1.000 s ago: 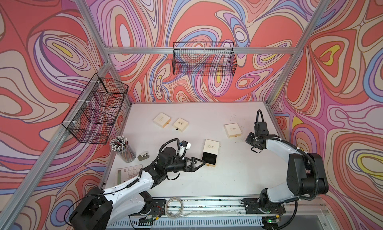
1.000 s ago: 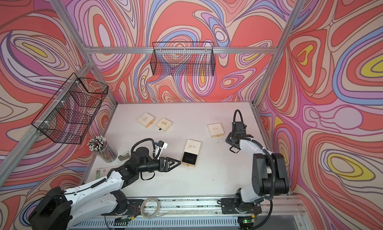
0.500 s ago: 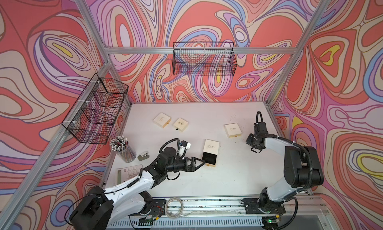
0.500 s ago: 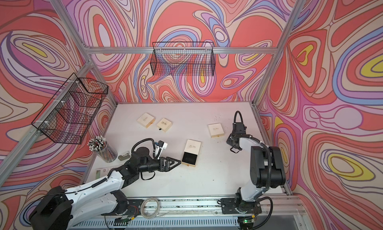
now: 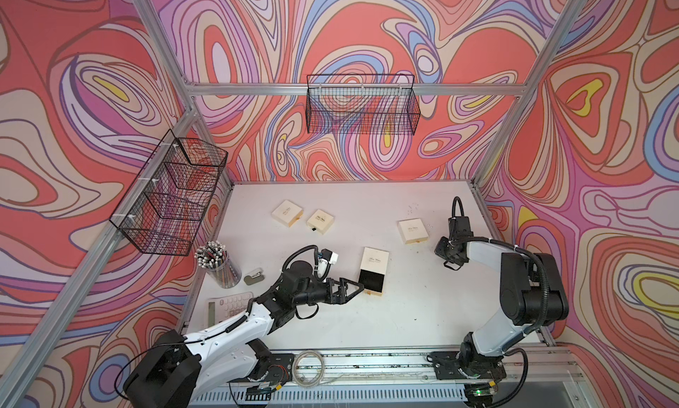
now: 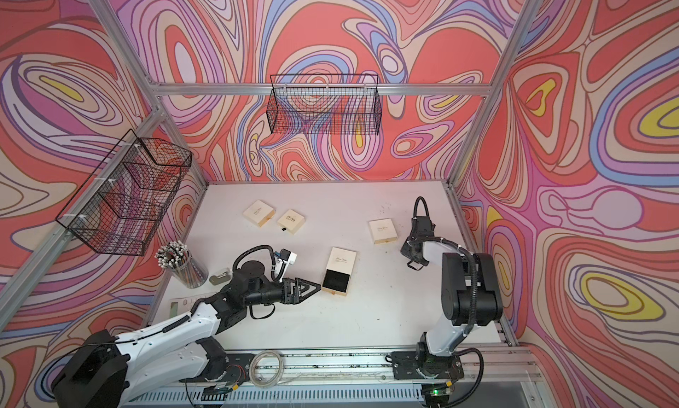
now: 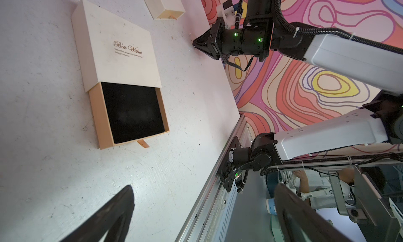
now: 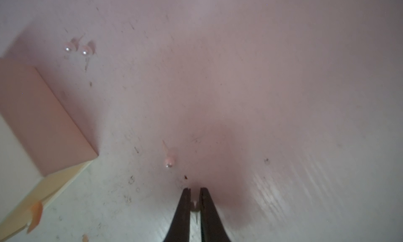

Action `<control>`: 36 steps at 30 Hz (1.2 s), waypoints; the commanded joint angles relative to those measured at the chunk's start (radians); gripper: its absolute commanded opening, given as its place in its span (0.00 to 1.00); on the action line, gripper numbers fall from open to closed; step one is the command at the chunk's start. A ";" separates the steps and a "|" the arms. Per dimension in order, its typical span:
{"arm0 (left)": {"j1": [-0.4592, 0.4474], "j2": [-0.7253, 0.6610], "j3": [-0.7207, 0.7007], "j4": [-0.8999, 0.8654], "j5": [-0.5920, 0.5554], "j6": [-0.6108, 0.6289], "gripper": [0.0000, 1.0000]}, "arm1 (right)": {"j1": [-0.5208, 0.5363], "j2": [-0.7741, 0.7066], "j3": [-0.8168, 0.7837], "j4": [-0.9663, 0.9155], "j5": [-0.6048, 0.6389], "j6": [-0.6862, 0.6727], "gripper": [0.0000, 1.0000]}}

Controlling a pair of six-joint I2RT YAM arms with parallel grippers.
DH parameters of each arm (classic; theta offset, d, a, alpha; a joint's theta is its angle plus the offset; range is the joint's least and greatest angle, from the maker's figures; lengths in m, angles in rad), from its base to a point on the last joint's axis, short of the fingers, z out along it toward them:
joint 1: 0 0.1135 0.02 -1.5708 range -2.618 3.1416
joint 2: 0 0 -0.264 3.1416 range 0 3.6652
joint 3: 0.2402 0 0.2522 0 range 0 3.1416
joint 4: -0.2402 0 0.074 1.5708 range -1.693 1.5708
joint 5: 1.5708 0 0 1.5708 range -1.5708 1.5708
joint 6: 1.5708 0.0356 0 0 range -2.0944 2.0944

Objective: Take out the earrings from the drawer-style jewelry box
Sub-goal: Place the earring at the center of the board.

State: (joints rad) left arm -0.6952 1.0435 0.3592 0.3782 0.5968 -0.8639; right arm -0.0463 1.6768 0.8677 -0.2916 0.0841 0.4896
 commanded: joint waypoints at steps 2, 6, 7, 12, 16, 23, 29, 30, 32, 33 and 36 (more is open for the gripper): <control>-0.006 0.006 0.023 0.035 -0.008 0.012 1.00 | -0.003 0.017 0.010 -0.010 -0.004 -0.006 0.13; -0.006 -0.001 0.025 0.020 -0.012 0.017 1.00 | -0.003 0.003 0.010 -0.014 -0.006 -0.005 0.16; -0.006 -0.001 0.024 0.018 -0.013 0.018 1.00 | -0.003 -0.001 0.011 -0.015 -0.009 -0.005 0.16; -0.006 -0.004 0.025 0.010 -0.022 0.021 1.00 | -0.003 -0.015 0.017 -0.029 -0.012 -0.009 0.19; -0.006 0.001 0.029 0.001 -0.022 0.024 1.00 | -0.003 -0.043 0.020 -0.043 -0.026 -0.009 0.20; -0.006 -0.039 0.013 -0.059 -0.003 0.031 0.99 | -0.001 -0.197 -0.001 -0.092 -0.028 0.002 0.20; -0.013 -0.107 -0.017 -0.162 -0.010 0.048 0.87 | 0.048 -0.402 -0.023 -0.130 -0.094 0.024 0.21; -0.018 -0.112 -0.018 -0.187 -0.019 0.058 0.84 | 0.082 -0.418 -0.017 -0.138 -0.087 0.031 0.21; -0.039 -0.107 -0.018 -0.225 -0.039 0.077 0.76 | 0.193 -0.423 0.014 -0.160 -0.048 0.045 0.25; -0.050 -0.100 -0.016 -0.236 -0.048 0.082 0.72 | 0.236 -0.418 0.024 -0.159 -0.043 0.053 0.26; -0.095 -0.060 -0.010 -0.265 -0.093 0.095 0.56 | 0.351 -0.380 0.051 -0.123 -0.066 0.079 0.35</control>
State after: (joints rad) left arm -0.7643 0.9607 0.3550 0.1829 0.5480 -0.8036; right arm 0.2356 1.2694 0.8928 -0.4049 0.0242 0.5373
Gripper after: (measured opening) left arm 0.618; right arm 0.335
